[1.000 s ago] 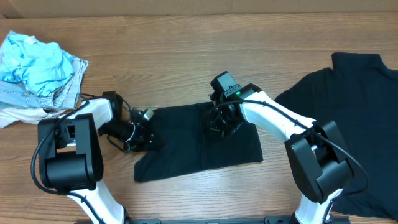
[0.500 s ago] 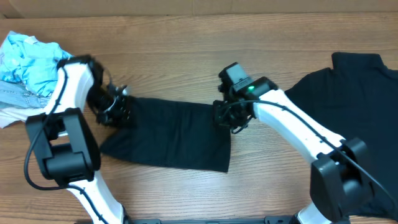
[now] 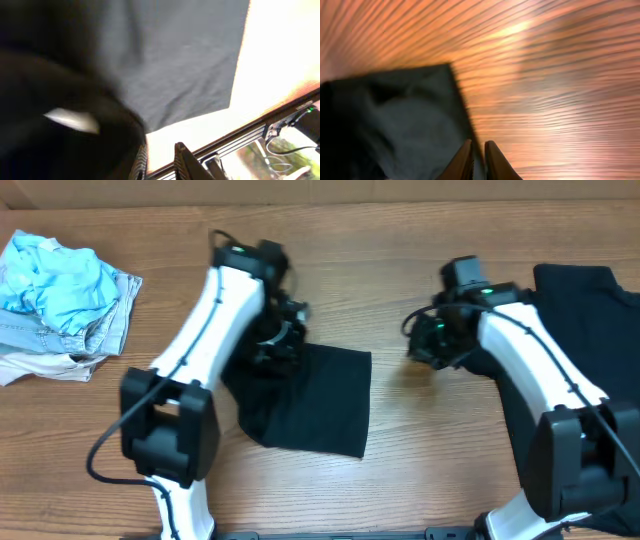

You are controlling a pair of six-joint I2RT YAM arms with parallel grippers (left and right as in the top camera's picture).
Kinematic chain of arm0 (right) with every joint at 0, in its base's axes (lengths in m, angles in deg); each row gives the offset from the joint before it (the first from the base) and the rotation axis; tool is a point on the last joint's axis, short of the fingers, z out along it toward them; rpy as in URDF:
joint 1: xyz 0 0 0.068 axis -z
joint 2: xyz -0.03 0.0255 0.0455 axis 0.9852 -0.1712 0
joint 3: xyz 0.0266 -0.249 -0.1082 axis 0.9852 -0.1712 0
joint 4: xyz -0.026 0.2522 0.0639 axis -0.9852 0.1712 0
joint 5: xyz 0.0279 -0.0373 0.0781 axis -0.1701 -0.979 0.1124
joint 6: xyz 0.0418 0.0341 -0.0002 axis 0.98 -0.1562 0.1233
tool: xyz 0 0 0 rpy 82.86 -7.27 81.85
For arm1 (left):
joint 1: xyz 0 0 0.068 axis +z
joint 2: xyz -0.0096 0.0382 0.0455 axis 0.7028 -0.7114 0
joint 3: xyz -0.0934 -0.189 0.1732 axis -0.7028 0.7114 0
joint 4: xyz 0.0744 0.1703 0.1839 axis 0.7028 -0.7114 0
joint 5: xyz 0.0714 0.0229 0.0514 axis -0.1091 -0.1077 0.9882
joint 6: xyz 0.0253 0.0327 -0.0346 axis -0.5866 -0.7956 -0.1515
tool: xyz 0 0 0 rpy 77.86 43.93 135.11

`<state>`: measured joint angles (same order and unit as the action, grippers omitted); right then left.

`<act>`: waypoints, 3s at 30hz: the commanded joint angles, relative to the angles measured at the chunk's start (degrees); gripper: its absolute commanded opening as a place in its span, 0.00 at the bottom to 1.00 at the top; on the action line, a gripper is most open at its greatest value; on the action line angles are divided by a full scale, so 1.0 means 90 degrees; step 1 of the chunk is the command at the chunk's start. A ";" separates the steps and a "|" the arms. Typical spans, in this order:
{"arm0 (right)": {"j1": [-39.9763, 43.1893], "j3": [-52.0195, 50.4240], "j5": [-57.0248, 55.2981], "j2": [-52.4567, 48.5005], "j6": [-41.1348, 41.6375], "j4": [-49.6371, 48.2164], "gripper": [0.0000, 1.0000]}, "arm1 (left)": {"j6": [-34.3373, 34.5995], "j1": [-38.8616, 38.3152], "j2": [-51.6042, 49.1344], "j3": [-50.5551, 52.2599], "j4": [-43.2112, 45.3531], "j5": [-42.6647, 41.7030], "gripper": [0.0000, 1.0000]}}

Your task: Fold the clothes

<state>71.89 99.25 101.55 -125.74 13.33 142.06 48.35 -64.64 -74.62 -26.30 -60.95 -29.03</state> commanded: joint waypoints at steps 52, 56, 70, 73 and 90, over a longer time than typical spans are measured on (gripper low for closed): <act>-0.3611 0.0104 -0.1073 -0.1209 -0.1654 -0.4427 0.56 | 0.0202 0.1802 0.1734 -0.1974 -0.1107 0.0687 0.61; -0.3614 0.0104 -0.0583 -0.1511 -0.1605 -0.4704 0.54 | 0.0202 0.1802 0.1734 -0.1974 -0.1134 0.0687 0.61; -0.3609 0.0107 0.0988 -0.1532 -0.1486 -0.5122 0.08 | 0.0199 0.1802 0.1734 -0.1974 -0.1100 0.0848 0.65; -0.3572 0.0112 0.0979 -0.1290 -0.1486 -0.4811 0.04 | 0.0202 0.1802 0.1734 -0.1974 -0.1100 0.0957 0.65; -0.3082 0.0104 -0.0602 0.0969 -0.0719 -0.1139 0.04 | 0.0202 0.1802 0.1734 -0.1972 -0.0765 0.1025 0.71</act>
<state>41.77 99.86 100.46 -116.75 4.22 129.40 51.04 -48.05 -58.99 -43.59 -68.23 -20.13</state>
